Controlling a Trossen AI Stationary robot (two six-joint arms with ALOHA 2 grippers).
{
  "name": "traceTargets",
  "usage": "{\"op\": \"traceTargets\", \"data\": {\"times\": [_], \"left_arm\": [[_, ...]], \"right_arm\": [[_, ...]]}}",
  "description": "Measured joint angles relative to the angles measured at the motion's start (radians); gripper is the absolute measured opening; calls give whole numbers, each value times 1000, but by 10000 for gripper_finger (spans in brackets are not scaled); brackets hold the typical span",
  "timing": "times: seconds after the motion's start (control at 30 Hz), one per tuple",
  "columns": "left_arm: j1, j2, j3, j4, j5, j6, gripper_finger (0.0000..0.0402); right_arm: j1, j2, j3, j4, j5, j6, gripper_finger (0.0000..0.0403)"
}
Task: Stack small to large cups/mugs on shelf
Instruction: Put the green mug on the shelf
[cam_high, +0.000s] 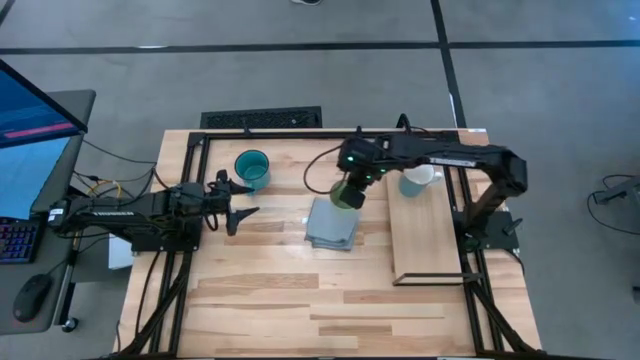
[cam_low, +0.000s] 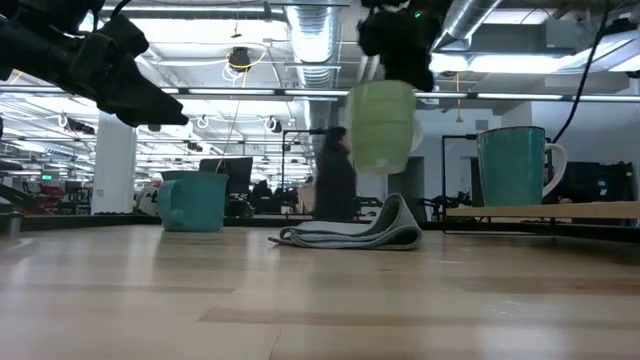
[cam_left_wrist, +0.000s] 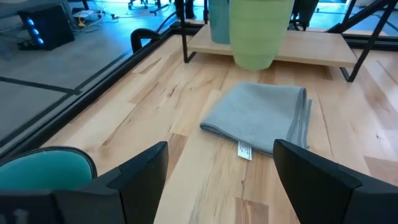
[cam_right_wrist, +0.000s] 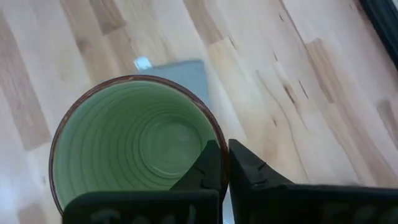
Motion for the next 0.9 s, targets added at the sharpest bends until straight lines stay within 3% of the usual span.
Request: {"op": "traceTargets", "data": {"times": [0.27,0.9], "left_arm": [[0,0,0,0,-3,-11,281],[0,0,0,65,-4,-37,281]], "right_arm": [[71,-164,-113,-107,81,135,19],[171,-595,-514,-117,178,495,19]]}}
